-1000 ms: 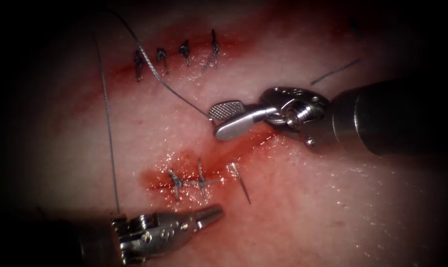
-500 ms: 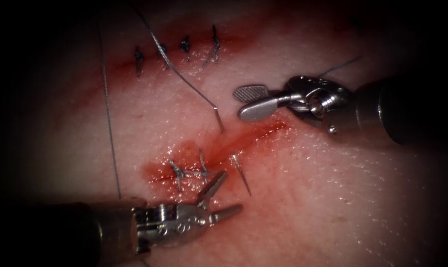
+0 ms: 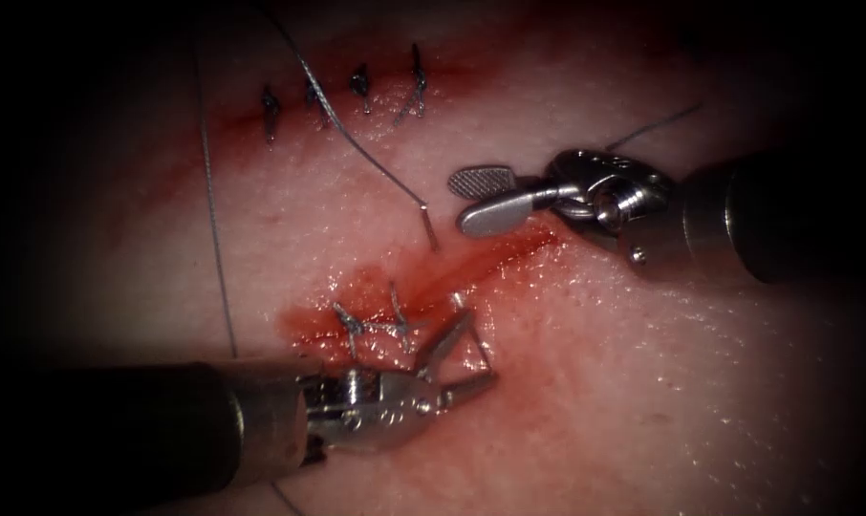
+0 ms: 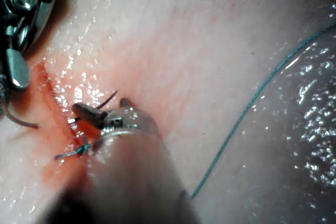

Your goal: Wound Closure

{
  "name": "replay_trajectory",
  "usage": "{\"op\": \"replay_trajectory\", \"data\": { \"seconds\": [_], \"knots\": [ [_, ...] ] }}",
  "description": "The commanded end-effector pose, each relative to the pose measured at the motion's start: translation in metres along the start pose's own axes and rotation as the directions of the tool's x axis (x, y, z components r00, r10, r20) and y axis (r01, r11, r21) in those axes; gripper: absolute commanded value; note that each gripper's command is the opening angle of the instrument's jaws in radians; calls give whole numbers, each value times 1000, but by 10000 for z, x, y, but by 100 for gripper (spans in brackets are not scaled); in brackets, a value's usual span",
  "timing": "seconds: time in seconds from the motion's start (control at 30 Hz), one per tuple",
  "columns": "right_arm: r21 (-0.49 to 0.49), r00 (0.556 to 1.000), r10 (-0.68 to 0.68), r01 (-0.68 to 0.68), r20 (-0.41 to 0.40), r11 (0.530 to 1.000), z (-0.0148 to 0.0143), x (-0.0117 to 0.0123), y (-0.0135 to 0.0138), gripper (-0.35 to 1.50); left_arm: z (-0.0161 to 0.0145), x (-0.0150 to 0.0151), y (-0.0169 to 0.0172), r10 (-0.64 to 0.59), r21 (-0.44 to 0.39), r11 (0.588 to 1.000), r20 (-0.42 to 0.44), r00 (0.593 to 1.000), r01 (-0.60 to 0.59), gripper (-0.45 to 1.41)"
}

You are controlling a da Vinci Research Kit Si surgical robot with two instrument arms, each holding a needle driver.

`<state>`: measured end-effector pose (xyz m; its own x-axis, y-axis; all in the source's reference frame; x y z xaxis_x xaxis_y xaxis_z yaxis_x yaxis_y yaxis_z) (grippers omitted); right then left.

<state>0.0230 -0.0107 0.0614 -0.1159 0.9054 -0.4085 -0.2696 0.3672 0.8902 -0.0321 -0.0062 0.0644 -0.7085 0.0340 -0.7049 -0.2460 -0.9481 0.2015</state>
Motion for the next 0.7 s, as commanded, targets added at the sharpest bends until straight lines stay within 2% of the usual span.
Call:
{"op": "replay_trajectory", "data": {
  "seconds": [0.03,0.13,0.17,0.27,0.3,0.37,0.4,0.43,0.57,0.67,0.7],
  "knots": [
    [3,1000,0,0,1,1000,7,-8,2,103,7,1,6,1,6,1000,-7,1000,-1,96],
    [3,1000,-2,2,1,1000,8,-9,3,103,8,3,0,-3,23,1000,-21,1000,3,96],
    [3,1000,-4,4,0,1000,8,-10,4,103,10,3,-1,-2,25,1000,-19,1000,3,83],
    [3,1000,-6,6,0,1000,8,-11,4,103,12,1,1,0,28,1000,-18,1000,0,72],
    [3,1000,-6,6,0,1000,8,-12,4,101,17,-4,6,8,35,999,-15,1000,-7,47],
    [3,1000,-6,6,0,1000,8,-12,4,101,19,-6,8,11,38,999,-14,1000,-11,29],
    [3,1000,-6,6,0,1000,8,-12,4,99,20,-8,8,13,39,999,-14,1000,-12,12],
    [3,1000,-6,6,0,1000,8,-12,4,96,20,-9,8,21,31,999,-23,1000,-20,-45],
    [4,1000,-5,5,1,1000,7,-12,4,94,15,-8,7,-50,-28,998,-77,996,48,-45],
    [7,1000,-29,29,3,1000,3,-11,5,68,6,2,7,-214,-98,974,-100,972,204,-45],
    [8,999,-53,53,4,999,1,-11,5,52,1,10,8,-297,-145,949,-109,949,281,-45]
  ]
}}
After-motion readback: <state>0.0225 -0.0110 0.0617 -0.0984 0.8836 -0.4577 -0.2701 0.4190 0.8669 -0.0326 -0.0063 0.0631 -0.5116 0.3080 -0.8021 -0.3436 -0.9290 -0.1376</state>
